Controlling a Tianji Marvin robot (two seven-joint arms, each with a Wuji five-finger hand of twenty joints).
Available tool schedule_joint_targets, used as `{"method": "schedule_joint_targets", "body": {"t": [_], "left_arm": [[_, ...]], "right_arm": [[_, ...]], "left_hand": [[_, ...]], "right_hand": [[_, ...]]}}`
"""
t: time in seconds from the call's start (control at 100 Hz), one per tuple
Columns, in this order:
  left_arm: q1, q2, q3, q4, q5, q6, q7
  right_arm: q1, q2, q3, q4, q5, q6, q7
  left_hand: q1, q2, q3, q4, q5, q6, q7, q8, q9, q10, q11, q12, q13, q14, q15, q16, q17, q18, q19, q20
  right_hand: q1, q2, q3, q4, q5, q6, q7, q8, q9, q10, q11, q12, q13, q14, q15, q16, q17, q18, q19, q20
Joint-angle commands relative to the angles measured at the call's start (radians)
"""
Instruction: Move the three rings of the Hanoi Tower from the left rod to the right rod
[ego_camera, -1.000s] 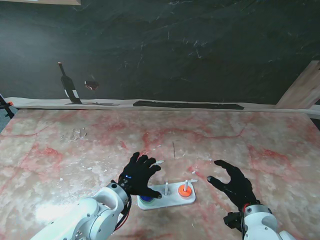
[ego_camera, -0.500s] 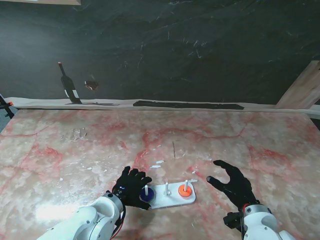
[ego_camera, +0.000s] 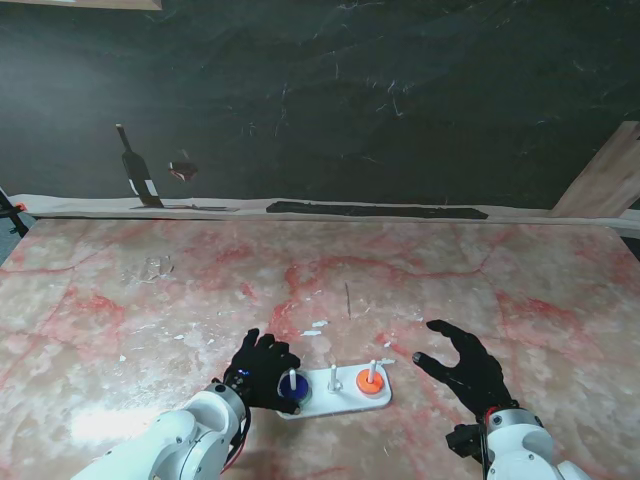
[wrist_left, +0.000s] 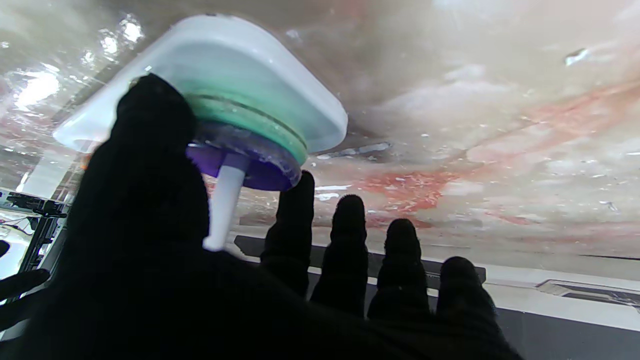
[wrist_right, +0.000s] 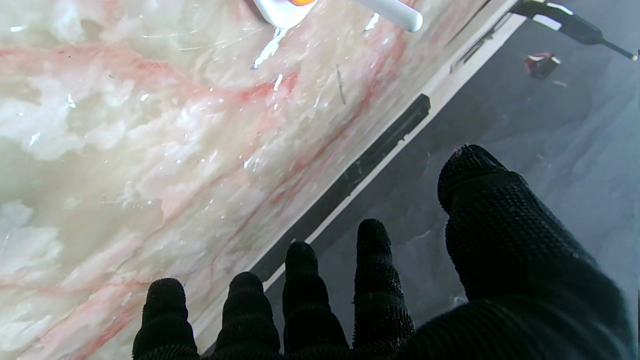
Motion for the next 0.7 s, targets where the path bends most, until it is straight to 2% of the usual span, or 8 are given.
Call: {"method": "schedule_joint_targets", "body": {"t": [0.0, 0.21, 0.48, 0.69], "left_arm": [[-0.006, -0.002, -0.003, 0.006, -0.006, -0.010, 0.002], [-0.011, -0.003, -0.005, 0.013, -0.012, -0.018, 0.007], [-0.007, -0.005, -0.014, 0.014, -0.014, -0.021, 0.017], [0.002, -0.005, -0.017, 0.004, -0.011, -0.025, 0.021]], "right_arm": [[-0.005, -0.001, -0.005, -0.002, -0.001, 0.000, 0.000], [-0.004, -0.001, -0.005, -0.002, 0.001, -0.002, 0.001], [-0.003, -0.001, -0.006, -0.002, 0.005, -0.005, 0.003], [-0.002, -0.001, -0.008, -0.003, 0.005, -0.001, 0.001]], "left_hand": [[0.010, -0.012, 0.054, 0.022, 0.038, -0.007, 0.016, 0.014, 0.025, -0.011, 0.003, 0.006, -0.010, 0.005, 0.030, -0.004, -0.009, -0.001, 0.003, 0.032], [0.001, -0.006, 0.086, 0.017, 0.089, -0.036, 0.062, 0.031, 0.029, -0.011, 0.005, 0.006, -0.009, 0.006, 0.038, -0.011, -0.009, -0.002, 0.002, 0.041], [-0.003, 0.005, 0.112, 0.014, 0.097, -0.068, 0.085, 0.044, 0.032, -0.013, 0.006, 0.006, -0.009, 0.004, 0.042, -0.015, -0.008, -0.004, -0.002, 0.042], [-0.014, 0.006, 0.116, 0.008, 0.090, -0.067, 0.084, 0.045, 0.031, -0.013, 0.004, 0.005, -0.010, 0.005, 0.041, -0.016, -0.007, -0.003, -0.004, 0.041]], "right_hand": [[-0.021, -0.011, 0.007, 0.013, -0.028, 0.003, -0.014, 0.007, -0.035, -0.003, 0.022, -0.001, 0.010, -0.003, -0.005, 0.009, -0.010, -0.009, -0.014, 0.009], [-0.020, -0.011, 0.006, 0.013, -0.028, 0.002, -0.014, 0.008, -0.035, -0.001, 0.024, 0.000, 0.010, -0.002, -0.005, 0.009, -0.011, -0.009, -0.014, 0.010], [-0.020, -0.009, 0.005, 0.014, -0.030, 0.002, -0.015, 0.008, -0.036, -0.002, 0.025, 0.000, 0.010, -0.002, -0.005, 0.009, -0.011, -0.009, -0.013, 0.011], [-0.021, -0.008, 0.004, 0.013, -0.029, 0.002, -0.014, 0.008, -0.036, -0.002, 0.025, 0.000, 0.009, -0.001, -0.005, 0.009, -0.011, -0.009, -0.012, 0.013]]}}
